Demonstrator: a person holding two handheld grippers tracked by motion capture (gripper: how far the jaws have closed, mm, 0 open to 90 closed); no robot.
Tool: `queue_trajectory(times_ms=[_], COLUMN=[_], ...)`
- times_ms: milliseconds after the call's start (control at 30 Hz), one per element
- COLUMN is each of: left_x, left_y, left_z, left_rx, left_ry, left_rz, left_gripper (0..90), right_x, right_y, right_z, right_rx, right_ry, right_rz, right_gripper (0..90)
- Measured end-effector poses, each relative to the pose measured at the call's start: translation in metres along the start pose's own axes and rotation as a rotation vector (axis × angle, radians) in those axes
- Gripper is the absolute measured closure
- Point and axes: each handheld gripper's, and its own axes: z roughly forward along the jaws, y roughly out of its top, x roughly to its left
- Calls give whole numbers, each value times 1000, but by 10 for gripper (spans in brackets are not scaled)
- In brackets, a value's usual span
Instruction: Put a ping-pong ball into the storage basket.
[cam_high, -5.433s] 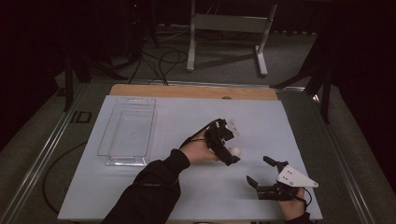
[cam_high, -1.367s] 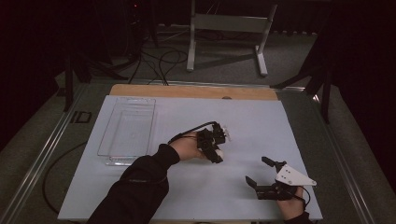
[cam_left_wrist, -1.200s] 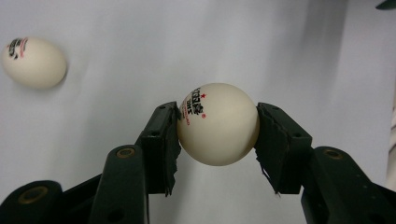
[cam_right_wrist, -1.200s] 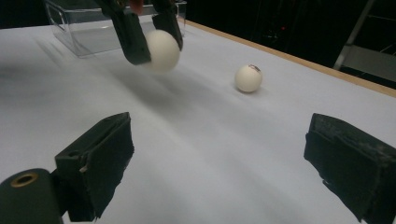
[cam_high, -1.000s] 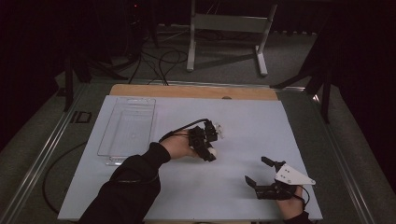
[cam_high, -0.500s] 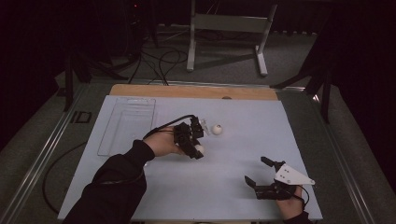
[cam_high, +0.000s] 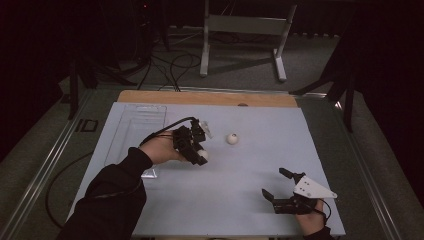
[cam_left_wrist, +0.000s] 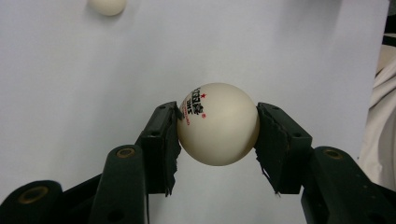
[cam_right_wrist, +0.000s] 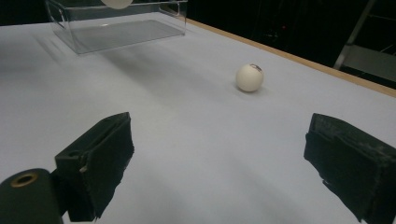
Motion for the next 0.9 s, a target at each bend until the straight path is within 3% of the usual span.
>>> queue_trajectory(times_ms=[667,900], left_x=[26,32], left_y=[-34,-43], left_z=[-52,-63], left_rx=[-50,-58], left_ry=[103,131], left_rz=[-111,-148], left_gripper=[520,521], right_x=[1,2], right_y=[1,1], right_z=[-1,0], right_rx=[-1,0], right_ry=[-3,-3], right_rz=[0,0], right_gripper=[82,82])
